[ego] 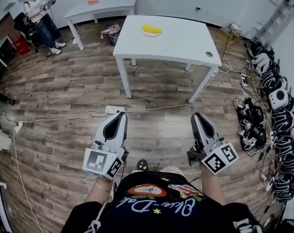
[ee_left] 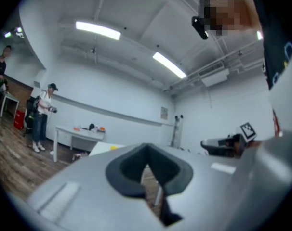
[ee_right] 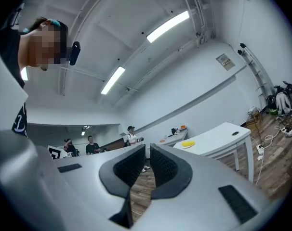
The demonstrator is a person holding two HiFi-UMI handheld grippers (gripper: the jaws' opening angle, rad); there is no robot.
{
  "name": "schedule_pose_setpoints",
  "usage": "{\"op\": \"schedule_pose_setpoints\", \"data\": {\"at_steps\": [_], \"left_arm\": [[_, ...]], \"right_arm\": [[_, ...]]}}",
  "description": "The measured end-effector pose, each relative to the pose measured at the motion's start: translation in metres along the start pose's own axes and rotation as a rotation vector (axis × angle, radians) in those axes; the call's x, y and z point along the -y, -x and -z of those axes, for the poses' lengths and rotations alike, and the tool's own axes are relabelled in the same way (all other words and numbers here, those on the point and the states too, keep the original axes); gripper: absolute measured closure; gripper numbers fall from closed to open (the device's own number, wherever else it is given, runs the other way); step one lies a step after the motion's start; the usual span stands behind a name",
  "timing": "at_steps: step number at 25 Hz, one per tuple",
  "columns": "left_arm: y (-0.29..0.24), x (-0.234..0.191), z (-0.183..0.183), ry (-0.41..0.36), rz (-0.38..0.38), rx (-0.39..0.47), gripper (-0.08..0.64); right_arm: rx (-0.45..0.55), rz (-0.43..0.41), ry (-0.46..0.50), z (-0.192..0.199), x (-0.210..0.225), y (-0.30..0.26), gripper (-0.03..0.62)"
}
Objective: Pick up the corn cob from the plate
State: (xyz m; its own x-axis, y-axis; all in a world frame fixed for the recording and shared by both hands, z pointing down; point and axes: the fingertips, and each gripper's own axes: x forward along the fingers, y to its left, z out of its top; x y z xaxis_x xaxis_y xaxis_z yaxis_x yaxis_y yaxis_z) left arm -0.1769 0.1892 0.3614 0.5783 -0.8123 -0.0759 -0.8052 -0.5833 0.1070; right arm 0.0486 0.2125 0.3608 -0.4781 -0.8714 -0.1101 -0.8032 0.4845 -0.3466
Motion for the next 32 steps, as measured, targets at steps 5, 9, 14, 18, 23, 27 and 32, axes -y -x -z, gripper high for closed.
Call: {"op": "schedule_pose_setpoints", "data": {"at_steps": [5, 9, 14, 18, 23, 27, 32], "left_arm": [[-0.045, -0.035, 0.004, 0.012, 0.010, -0.008, 0.563], [-0.086, -0.062, 0.019, 0.039, 0.016, -0.026, 0.563], [-0.158, -0.107, 0.021, 0.008, -0.016, -0.031, 0.563], [-0.232, -0.147, 0.011, -0.029, -0.051, -0.026, 0.563], [-0.332, -0.192, 0.002, -0.021, -0.084, -0.011, 0.563], [-0.395, -0.206, -0.007, -0.024, -0.076, 0.001, 0.563], [-0.447, -0.232, -0.001, -0.047, -0.088, -0.031, 0.563]], "right_arm": [[-0.034, 0.001, -0.025, 0.005, 0.022, -0.053, 0.572], [-0.045, -0.002, -0.044, 0.011, 0.050, -0.096, 0.572], [0.005, -0.066, -0.126, 0.002, 0.096, -0.171, 0.572], [-0.009, -0.114, -0.111, -0.012, 0.144, -0.249, 0.572], [-0.011, -0.167, -0.106, -0.036, 0.214, -0.339, 0.572], [-0.020, -0.217, -0.092, -0.052, 0.256, -0.394, 0.572], [-0.044, -0.265, -0.083, -0.052, 0.288, -0.463, 0.572]]}}
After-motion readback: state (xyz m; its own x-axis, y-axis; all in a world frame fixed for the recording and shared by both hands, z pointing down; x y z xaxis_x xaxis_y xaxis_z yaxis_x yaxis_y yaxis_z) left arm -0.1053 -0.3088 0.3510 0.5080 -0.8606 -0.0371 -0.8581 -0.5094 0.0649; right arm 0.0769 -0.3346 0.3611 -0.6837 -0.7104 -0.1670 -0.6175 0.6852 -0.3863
